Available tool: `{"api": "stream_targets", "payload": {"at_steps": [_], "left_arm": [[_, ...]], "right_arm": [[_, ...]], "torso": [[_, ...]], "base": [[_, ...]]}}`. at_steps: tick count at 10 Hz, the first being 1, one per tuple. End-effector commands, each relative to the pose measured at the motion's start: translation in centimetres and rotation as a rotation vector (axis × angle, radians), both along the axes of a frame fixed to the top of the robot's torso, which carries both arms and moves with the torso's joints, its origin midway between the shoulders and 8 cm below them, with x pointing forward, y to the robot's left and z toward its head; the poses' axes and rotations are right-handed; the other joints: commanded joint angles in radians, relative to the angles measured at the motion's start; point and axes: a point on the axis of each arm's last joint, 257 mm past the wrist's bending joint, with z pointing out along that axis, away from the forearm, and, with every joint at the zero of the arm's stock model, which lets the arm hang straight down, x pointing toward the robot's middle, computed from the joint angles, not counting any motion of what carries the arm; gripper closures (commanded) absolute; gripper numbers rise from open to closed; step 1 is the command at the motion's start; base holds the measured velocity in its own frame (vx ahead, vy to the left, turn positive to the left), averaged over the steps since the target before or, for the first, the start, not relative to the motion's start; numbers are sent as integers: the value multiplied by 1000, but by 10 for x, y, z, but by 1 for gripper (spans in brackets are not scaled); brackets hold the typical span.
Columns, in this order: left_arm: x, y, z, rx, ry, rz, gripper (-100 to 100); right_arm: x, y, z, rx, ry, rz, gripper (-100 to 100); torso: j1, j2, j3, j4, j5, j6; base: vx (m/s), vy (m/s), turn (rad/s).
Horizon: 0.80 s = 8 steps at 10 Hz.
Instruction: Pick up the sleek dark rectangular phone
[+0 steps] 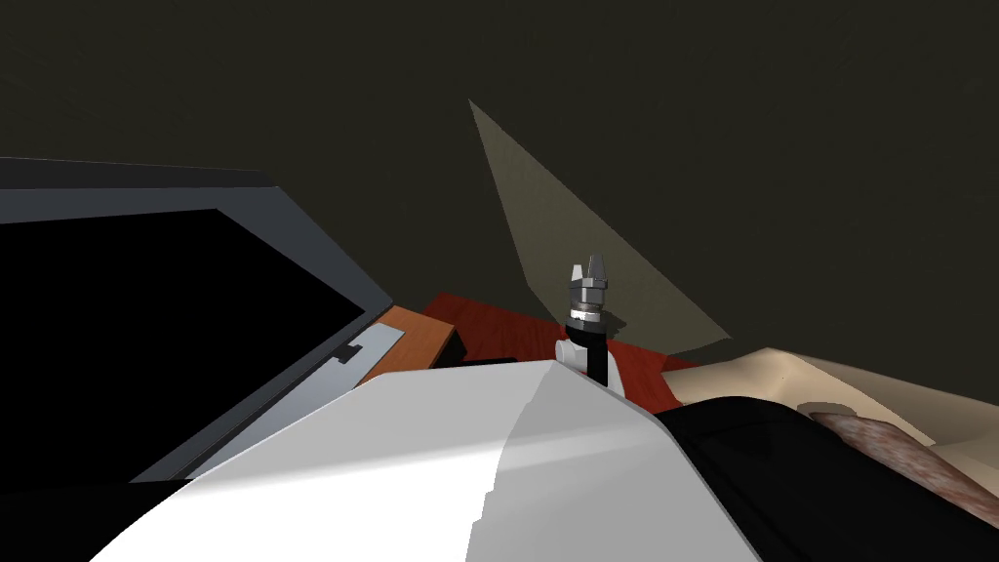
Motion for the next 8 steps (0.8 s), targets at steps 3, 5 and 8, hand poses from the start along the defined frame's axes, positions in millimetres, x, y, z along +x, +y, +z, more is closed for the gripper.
{"api": "stream_targets", "payload": {"at_steps": [3, 5, 8], "left_arm": [[0, 0, 0, 0, -1, 2, 100], [-2, 4, 5, 0, -1, 0, 100], [-5, 12, 14, -2, 3, -3, 100]], "right_arm": [[0, 0, 0, 0, 0, 0, 0], [0, 0, 0, 0, 0, 0, 0], [0, 0, 0, 0, 0, 0, 0]], "torso": [[0, 0, 0, 0, 0, 0], [0, 0, 0, 0, 0, 0], [-4, -1, -1, -1, -1, 0]], "base": [[0, 0, 0], [5, -14, 9], [16, -49, 22]]}}
